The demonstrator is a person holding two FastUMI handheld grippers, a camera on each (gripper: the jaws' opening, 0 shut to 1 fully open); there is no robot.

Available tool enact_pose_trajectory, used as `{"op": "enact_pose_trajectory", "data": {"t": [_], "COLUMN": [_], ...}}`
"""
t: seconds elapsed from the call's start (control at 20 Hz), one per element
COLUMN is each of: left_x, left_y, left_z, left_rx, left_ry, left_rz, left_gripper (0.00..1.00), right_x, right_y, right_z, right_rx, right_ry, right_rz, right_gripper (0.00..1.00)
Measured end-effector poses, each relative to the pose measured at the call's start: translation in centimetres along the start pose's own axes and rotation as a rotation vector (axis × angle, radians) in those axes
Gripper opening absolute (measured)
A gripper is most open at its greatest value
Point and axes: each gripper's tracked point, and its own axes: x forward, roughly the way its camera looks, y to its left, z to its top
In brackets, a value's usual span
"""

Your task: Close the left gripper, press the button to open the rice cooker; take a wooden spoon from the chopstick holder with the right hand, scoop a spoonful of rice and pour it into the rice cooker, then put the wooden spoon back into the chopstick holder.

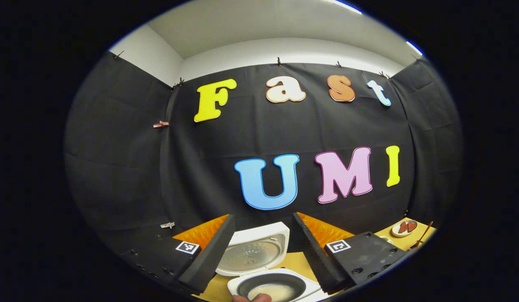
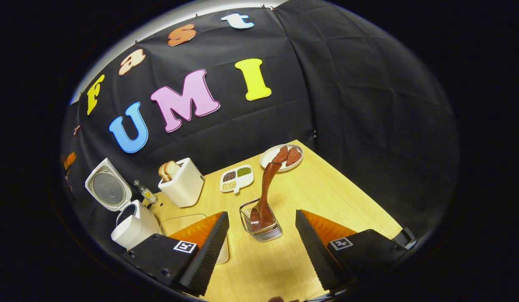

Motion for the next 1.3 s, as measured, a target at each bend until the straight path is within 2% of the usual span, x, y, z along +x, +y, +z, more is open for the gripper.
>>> {"op": "enact_pose_trajectory", "data": {"t": [0.4, 0.65, 0.8, 1.05, 1.1, 1.3], "left_x": [7.5, 11.6, 13.0, 13.1, 13.1, 11.6], "left_y": [3.7, 5.0, 5.2, 4.5, 4.3, 3.5], "left_z": [-1.7, -6.3, -8.7, -12.8, -12.2, -12.5], "left_rx": [-0.074, -0.088, -0.075, -0.125, -0.117, -0.113], "left_ry": [0.044, 0.150, 0.205, 0.333, 0.305, 0.331], "left_rz": [0.066, 0.091, 0.106, 0.118, 0.115, 0.120], "left_gripper": [0.94, 0.95, 0.95, 0.95, 1.00, 1.00], "right_x": [-3.0, -3.9, -4.3, -4.8, -4.7, -4.1], "right_y": [0.8, 0.9, 2.1, 3.2, 3.1, 2.2], "right_z": [0.5, 1.0, 1.3, 0.5, 0.4, 1.0], "right_rx": [-0.016, -0.021, -0.011, -0.058, -0.064, -0.067], "right_ry": [-0.044, -0.064, -0.075, -0.067, -0.063, -0.056], "right_rz": [-0.052, -0.091, -0.080, -0.058, -0.055, -0.045], "right_gripper": [0.98, 0.99, 0.99, 0.99, 0.99, 0.99]}}
